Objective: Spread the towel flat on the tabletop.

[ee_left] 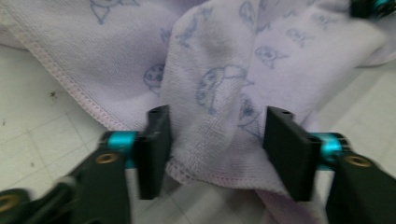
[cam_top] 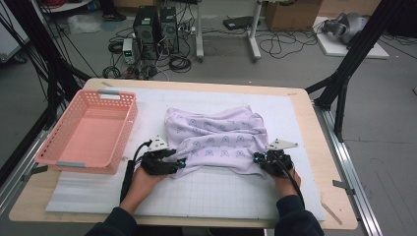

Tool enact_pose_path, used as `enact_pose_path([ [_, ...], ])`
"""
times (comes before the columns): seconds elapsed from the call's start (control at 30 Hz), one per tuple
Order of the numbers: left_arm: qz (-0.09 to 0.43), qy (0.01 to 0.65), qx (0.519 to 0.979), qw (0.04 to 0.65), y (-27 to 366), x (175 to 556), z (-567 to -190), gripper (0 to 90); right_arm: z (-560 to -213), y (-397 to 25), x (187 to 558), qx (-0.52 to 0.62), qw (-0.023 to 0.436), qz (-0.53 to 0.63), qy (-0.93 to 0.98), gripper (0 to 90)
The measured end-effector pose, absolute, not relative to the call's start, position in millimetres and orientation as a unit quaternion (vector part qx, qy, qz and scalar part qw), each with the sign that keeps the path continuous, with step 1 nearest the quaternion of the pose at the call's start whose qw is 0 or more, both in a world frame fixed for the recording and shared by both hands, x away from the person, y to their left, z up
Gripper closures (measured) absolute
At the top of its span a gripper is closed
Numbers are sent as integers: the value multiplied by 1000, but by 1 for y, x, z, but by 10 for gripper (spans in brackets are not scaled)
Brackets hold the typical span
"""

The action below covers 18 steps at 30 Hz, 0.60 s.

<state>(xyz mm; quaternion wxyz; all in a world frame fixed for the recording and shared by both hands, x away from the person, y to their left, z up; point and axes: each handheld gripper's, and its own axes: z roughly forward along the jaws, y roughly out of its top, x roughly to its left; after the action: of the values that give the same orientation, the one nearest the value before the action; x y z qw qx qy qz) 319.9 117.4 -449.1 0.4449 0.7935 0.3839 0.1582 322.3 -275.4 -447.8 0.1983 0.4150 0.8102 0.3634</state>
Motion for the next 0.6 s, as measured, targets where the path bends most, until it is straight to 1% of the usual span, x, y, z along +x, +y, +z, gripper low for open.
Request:
enact_pose_path([
  [0.03,167,387,788,448,119,321,-449,753,-447,-274,322,415,202,361,811,866],
  [0.1,170,415,770,455,125,326,-449,814,-447,-273,323,415,208,359,810,866],
  [0.17,172,435,755,460,131,332,-449,822,-446,-274,327,419,216,358,806,866],
  [0.27,187,442,754,448,133,342,-447,824,-447,-275,335,428,230,353,800,866],
  [0.43,219,437,763,422,124,360,-448,824,-448,-270,343,417,291,320,799,863],
  [0.5,231,438,761,418,123,361,-447,806,-450,-269,344,417,292,319,799,823],
  [0.53,232,444,756,421,124,360,-447,779,-449,-269,343,419,291,320,798,783],
  [0.57,230,450,753,421,126,359,-445,726,-447,-270,342,420,291,326,795,744],
  [0.6,227,458,747,424,128,356,-443,631,-444,-273,339,421,290,335,791,704],
])
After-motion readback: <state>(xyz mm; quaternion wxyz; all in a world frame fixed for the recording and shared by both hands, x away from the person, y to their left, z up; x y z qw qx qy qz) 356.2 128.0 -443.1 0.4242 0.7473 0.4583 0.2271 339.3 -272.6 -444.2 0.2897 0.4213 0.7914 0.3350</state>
